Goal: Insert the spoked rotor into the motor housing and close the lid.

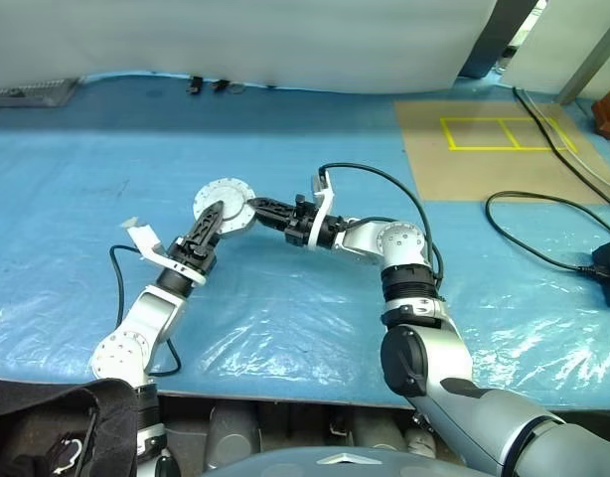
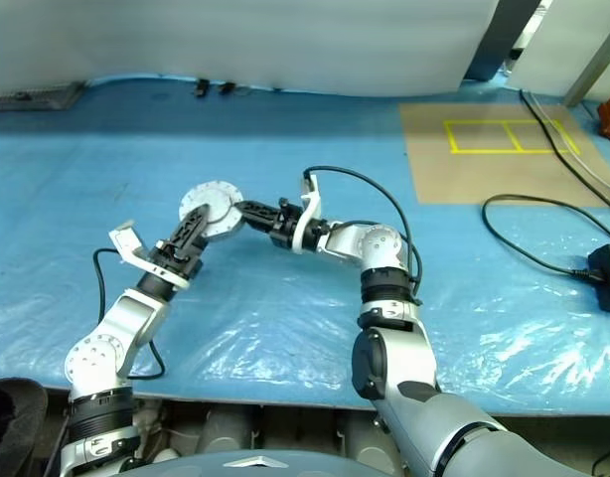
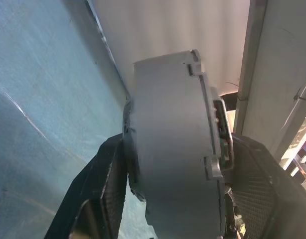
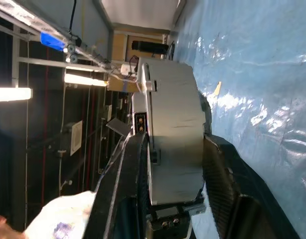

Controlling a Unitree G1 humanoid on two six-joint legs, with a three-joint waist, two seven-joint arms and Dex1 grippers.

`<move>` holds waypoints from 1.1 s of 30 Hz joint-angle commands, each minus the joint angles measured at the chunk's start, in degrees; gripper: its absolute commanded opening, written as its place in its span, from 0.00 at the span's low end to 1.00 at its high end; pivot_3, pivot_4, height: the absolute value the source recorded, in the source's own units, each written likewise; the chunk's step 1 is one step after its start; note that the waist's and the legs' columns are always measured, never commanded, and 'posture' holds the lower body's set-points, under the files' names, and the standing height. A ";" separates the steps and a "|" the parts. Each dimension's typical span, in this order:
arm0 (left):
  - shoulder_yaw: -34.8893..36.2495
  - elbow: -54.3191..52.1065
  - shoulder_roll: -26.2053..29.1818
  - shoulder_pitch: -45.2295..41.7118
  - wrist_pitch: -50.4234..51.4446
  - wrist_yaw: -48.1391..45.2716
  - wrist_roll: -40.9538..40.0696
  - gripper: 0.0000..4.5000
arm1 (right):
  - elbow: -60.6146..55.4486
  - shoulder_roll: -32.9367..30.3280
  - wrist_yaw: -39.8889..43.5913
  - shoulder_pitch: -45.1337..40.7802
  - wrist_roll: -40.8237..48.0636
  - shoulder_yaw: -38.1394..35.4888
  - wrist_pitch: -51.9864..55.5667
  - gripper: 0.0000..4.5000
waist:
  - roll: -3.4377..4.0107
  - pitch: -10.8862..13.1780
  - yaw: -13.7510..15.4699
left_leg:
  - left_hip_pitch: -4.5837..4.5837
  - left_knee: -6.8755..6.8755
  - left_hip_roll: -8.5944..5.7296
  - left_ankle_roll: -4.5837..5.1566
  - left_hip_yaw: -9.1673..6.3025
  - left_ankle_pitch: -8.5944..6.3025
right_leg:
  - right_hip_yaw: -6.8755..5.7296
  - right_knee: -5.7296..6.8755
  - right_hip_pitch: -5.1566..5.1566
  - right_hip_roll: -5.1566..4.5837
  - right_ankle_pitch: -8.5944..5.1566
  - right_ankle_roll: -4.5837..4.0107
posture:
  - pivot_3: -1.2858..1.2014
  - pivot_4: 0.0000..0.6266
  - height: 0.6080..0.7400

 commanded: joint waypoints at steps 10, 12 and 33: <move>2.32 -1.46 -4.77 -3.96 -9.42 -3.29 1.71 0.58 | 2.37 2.82 -4.23 -2.00 1.67 -1.42 -7.43 0.76 | -0.02 0.01 -0.25 | 0.00 0.04 -0.01 0.00 0.00 0.00 | 0.00 0.05 0.00 0.00 0.00 -0.01 | 0.52 0.24 1.00; 4.19 -0.88 -5.85 -5.08 -11.62 -2.53 0.61 0.58 | 2.92 2.82 -5.15 -1.99 1.12 -1.42 -9.25 0.76 | -0.03 0.01 -0.23 | -0.02 0.05 -0.01 0.00 0.00 0.00 | 0.00 0.04 0.00 -0.01 0.00 -0.01 | 0.52 0.24 1.00; 20.23 32.09 0.28 -20.86 -49.09 2.72 22.48 0.58 | 4.47 2.54 -5.79 -3.08 1.26 0.59 -13.24 0.76 | -0.85 0.13 1.27 | -0.04 0.33 0.05 0.01 -0.12 0.00 | -0.08 0.23 0.04 -0.09 0.06 0.01 | 0.52 0.24 1.00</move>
